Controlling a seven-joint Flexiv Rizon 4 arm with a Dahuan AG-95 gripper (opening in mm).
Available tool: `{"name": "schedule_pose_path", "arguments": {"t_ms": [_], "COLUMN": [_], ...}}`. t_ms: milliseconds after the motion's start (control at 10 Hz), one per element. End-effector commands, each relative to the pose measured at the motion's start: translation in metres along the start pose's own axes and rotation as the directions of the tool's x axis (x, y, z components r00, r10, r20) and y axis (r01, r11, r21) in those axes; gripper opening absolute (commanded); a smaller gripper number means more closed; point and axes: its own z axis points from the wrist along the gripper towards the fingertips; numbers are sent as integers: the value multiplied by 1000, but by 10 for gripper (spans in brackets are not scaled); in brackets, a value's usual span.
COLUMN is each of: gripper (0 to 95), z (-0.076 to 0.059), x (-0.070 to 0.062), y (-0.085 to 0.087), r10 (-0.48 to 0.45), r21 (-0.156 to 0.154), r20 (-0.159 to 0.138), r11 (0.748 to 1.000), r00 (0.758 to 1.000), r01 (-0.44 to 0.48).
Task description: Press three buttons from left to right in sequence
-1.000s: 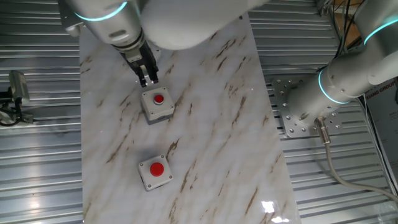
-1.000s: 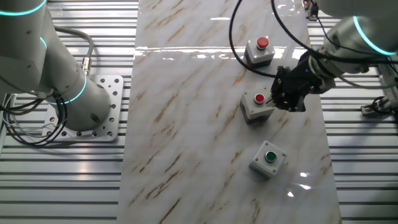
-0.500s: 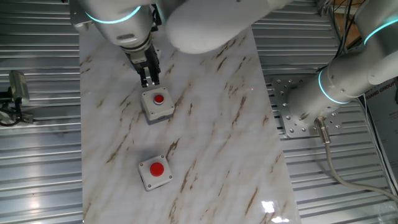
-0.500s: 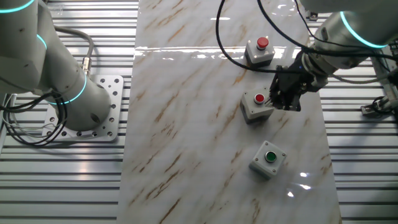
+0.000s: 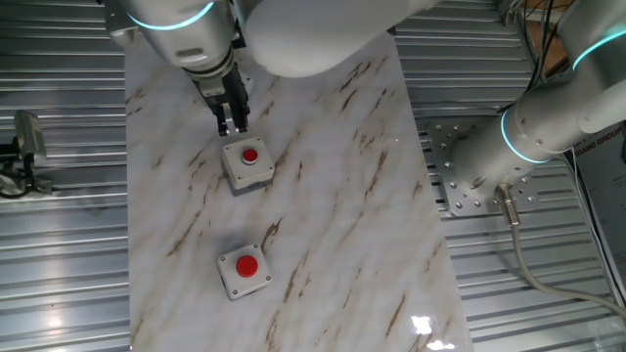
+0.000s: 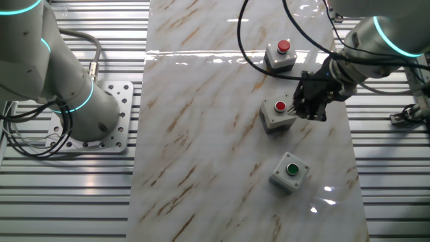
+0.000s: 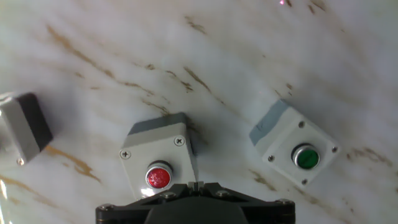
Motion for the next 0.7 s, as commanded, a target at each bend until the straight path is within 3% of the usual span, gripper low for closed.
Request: {"name": "schedule_pose_path", "arguments": {"t_ms": [100,400,700], "gripper": [0,0,0], "z": [-1,-1,-1], "x": [-1,-1,-1], "y": [0,0,0], "r10": [-43,-163,-200], "r21": [15,35,35], "r20": [-10,14,28], "r11": [999,986,979], "r00": [999,987,979], "r01": [43,162,199]}}
